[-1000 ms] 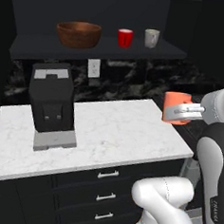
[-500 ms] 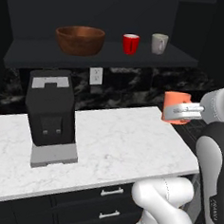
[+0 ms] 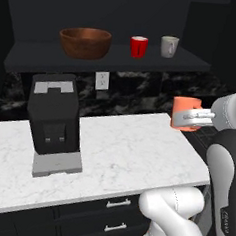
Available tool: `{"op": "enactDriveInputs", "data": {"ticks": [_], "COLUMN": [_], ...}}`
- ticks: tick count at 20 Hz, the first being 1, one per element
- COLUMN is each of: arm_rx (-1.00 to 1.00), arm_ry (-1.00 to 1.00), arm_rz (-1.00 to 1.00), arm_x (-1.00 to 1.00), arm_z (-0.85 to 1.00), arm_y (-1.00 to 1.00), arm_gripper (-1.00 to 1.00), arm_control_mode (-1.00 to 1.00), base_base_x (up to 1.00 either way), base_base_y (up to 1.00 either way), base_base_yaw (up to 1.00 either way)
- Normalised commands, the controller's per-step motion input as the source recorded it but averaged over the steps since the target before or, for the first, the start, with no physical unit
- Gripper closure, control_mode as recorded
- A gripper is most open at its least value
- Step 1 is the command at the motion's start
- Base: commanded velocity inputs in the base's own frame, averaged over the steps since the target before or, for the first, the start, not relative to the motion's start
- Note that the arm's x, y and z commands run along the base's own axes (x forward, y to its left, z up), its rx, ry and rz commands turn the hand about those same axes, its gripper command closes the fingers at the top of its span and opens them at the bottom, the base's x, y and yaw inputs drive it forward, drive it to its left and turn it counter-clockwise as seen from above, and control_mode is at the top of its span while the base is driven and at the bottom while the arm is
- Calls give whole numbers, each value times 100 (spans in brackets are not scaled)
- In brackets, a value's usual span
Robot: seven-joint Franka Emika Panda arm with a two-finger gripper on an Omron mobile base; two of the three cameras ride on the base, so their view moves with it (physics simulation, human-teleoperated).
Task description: Gather all objects into one cabinet and sort the glasses and bowls to opposite sides.
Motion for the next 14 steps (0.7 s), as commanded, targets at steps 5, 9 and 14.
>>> {"op": "enactDriveInputs", "data": {"ticks": [5,9,14], "arm_rx": [0,0,0], "arm_ry": [0,0,0], "arm_rz": [0,0,0], "arm_x": [0,0,0], "arm_z": [0,0,0], "arm_y": [0,0,0], "arm_gripper": [100,100,100], "arm_control_mode": [100,100,100], "base_base_x": [24,23,29], "base_base_y": [-20,-19,-7], "base_base_yaw": [9,12,4]}}
